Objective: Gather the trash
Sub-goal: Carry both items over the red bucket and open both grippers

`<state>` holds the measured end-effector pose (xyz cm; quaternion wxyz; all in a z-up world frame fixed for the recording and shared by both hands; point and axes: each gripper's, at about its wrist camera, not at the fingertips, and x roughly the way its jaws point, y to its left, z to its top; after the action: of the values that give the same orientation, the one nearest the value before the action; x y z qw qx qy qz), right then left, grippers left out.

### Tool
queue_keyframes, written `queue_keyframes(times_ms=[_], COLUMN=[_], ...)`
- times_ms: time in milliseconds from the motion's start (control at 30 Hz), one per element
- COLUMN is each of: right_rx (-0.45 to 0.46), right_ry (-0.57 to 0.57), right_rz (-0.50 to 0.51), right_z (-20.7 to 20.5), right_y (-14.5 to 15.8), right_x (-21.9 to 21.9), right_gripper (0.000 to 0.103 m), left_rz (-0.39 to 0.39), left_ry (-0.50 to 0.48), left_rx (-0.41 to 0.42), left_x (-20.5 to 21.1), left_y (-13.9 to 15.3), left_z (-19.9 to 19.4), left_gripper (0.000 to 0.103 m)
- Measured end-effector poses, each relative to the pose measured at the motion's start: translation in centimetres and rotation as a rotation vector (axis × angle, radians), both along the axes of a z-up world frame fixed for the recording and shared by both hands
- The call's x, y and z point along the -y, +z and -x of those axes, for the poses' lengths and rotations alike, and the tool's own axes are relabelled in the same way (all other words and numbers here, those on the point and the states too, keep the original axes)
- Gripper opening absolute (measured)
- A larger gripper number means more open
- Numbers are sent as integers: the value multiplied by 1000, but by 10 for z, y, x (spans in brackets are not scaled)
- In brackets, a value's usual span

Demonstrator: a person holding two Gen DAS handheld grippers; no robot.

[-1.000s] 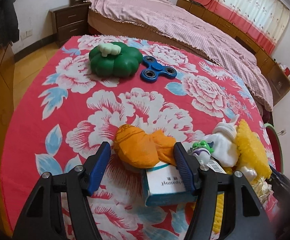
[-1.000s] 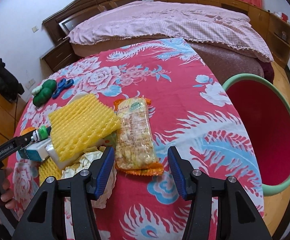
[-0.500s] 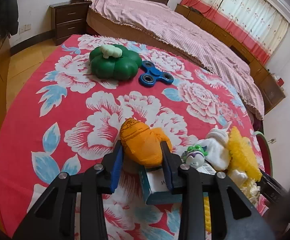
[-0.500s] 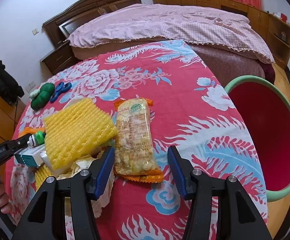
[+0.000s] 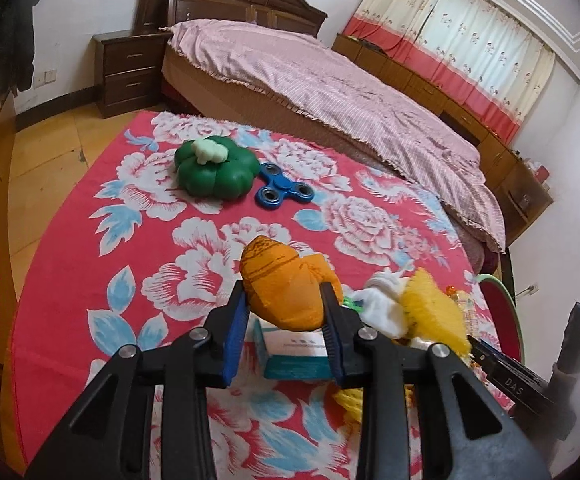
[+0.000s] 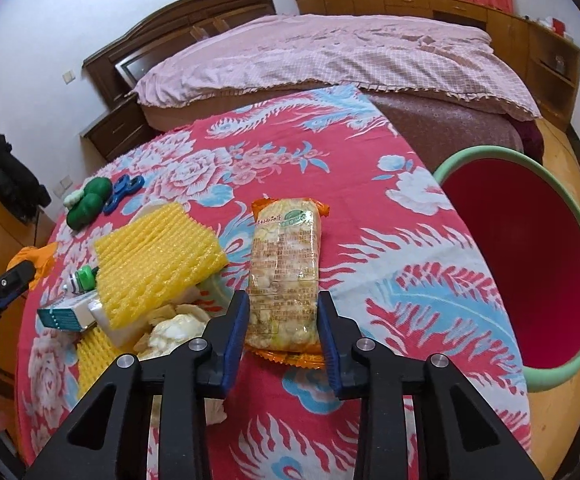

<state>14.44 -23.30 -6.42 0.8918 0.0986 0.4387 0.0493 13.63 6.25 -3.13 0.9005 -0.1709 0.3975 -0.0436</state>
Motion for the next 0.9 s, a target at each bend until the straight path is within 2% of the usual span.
queue_keyframes(times_ms=[333, 900], right_rx=[68, 161], right_ry=[-50, -134], right_rz=[-55, -94], right_z=[29, 78], right_y=[25, 63], right_x=[23, 65], right_gripper=[34, 34], left_rz=[5, -25], left_ry=[-62, -228], left_rx=[40, 77], left_x=[25, 101], left_y=[21, 44], left_z=[15, 25], left_gripper=[35, 35])
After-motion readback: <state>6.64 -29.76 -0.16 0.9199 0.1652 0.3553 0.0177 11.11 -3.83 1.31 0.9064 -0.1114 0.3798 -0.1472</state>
